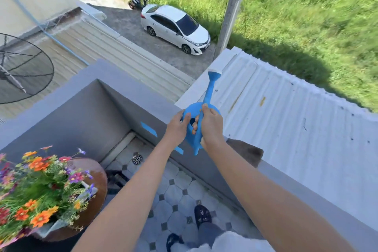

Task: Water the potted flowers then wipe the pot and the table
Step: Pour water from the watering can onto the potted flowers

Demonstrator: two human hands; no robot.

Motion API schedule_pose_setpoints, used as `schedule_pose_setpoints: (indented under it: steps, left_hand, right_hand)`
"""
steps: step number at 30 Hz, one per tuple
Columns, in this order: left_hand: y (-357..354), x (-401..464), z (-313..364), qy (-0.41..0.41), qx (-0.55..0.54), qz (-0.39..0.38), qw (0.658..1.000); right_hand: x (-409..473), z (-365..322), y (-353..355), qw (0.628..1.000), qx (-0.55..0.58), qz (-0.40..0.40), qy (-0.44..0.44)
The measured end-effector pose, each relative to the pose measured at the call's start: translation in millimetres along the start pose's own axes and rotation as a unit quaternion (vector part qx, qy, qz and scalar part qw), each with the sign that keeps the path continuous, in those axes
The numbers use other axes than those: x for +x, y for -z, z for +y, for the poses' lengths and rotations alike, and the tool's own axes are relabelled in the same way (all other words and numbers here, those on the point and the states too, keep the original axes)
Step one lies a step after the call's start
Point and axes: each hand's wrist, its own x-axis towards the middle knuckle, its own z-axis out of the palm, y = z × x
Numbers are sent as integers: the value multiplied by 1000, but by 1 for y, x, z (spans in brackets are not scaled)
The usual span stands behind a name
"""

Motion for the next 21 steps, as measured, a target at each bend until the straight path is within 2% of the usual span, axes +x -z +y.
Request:
schedule_pose_setpoints:
  steps: [10,16,21]
  left_hand:
    - [-19,30,-32,3,-5,-59,998]
    - [-29,26,-29,12,-48,-42,998]
    - [-31,41,-30,37,-44,-28,998]
  right_hand:
    - [20,14,38,997,-67,-16,-22]
    - [27,18,49,996,-75,-38,-4]
    - [36,11,50,995,-79,-61,-29]
